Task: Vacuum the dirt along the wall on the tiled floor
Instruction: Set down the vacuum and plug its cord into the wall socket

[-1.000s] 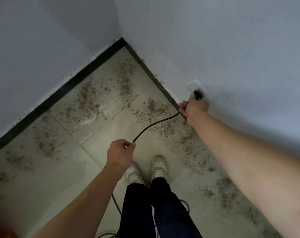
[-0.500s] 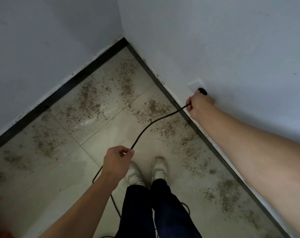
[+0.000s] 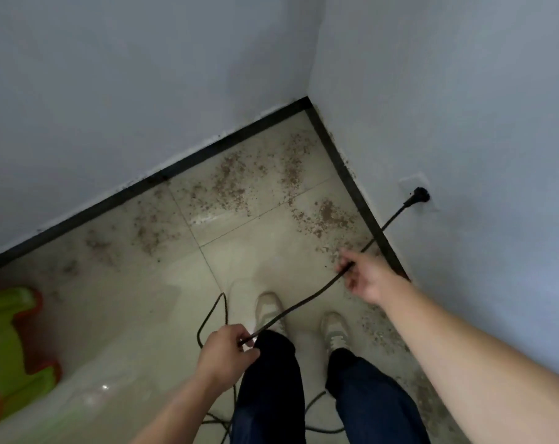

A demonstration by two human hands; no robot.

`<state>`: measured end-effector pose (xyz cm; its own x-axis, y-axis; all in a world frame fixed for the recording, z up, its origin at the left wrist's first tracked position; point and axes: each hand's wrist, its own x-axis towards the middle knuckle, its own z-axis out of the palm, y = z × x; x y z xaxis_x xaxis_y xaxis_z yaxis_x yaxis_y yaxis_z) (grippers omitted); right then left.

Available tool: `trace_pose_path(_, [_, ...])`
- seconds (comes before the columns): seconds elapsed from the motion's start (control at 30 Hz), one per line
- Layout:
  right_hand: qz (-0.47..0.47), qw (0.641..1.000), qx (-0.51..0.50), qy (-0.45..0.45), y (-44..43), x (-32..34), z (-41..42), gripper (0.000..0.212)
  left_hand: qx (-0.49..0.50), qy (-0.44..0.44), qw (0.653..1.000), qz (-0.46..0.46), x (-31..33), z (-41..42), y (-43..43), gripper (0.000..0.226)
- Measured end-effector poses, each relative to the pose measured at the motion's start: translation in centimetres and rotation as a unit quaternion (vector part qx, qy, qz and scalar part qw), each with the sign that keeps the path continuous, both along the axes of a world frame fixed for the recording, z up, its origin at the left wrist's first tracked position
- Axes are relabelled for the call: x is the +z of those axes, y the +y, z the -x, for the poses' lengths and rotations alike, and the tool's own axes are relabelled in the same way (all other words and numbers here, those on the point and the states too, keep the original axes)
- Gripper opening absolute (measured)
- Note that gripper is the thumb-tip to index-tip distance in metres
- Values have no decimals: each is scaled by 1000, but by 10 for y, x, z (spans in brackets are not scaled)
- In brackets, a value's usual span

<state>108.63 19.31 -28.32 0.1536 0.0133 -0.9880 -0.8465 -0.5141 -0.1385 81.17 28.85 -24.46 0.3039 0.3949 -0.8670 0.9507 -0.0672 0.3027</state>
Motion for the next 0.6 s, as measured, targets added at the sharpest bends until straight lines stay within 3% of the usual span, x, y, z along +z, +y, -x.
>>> trace_pose_path(0.1, [-26, 997, 39, 57, -5, 21, 50, 21, -57, 55, 996, -42, 17, 37, -13, 15])
trace_pose_path(0.23, [-52, 989, 89, 102, -19, 43, 94, 24, -25, 143, 983, -112, 39, 83, -48, 5])
trace_pose_path(0.43, [-38, 993, 111, 30, -58, 53, 108, 33, 8, 231, 956, -180, 63, 160, -146, 14])
trace_pose_path(0.6, [-29, 983, 180, -1, -94, 55, 133, 37, 64, 236, 958, -149, 67, 202, -235, 18])
